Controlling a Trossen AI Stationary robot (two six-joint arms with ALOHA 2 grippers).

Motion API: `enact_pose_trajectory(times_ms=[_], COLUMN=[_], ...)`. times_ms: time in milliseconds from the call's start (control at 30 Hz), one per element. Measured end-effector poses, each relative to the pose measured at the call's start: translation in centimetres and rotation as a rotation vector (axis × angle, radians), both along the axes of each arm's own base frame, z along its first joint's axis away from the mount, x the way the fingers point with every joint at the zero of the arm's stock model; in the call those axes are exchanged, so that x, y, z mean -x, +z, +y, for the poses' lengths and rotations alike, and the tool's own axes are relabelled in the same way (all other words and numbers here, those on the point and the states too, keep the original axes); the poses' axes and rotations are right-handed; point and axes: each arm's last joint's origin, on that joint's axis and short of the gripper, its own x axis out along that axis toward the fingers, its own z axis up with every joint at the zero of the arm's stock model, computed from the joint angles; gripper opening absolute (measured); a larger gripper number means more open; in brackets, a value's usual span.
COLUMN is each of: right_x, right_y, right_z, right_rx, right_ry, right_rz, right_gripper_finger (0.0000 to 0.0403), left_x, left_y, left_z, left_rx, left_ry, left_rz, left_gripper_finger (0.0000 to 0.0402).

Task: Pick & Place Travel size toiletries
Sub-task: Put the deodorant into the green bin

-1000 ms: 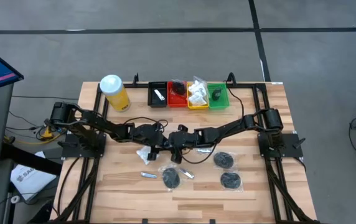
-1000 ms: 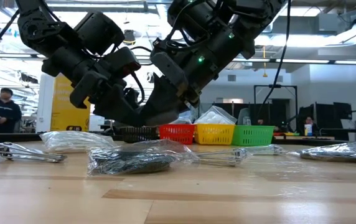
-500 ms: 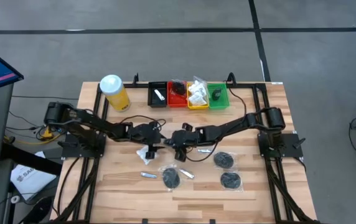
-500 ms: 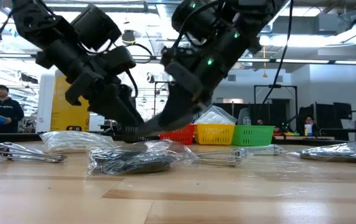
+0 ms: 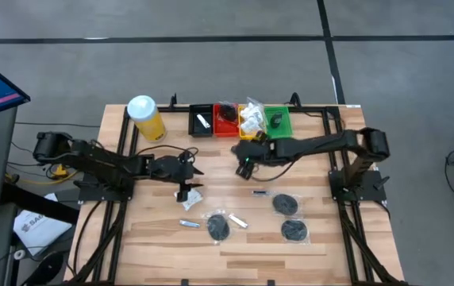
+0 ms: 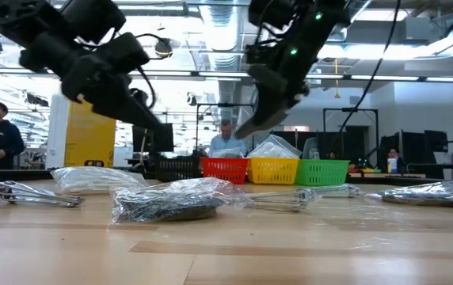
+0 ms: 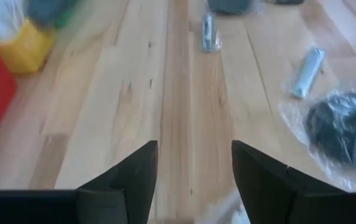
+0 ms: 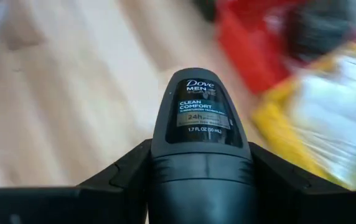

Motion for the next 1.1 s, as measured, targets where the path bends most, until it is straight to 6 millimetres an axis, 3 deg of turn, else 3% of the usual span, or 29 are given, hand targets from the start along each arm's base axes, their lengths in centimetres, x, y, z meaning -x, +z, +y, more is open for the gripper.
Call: enact_pose_trajectory(times_ms=[133,400,1100], right_x=[2.3,5.3,8.0], right_y=[1.6,1.9,1.4], right_z=[-1.7,-4.4,-9.8], right_rx=[-0.007,-0.022,-0.092], right_ry=[-0.097,-0.241,-0.413], right_rz=[0.063,0.216,0.320], right_gripper_finger=[0.0195,0.0195,0.0195], left_x=[0.5,0.4,0.4], left_y=[-0.3,-0.2,-0.1], left_z=[0.0,0.1,0.0], left_rx=[0.011,0.014,0.014], left_ry=[0.017,0.023,0.021], left_rz=[0.007,-0.003,-0.012], left_gripper_finger=[0.0186,0.0182,0.0182])
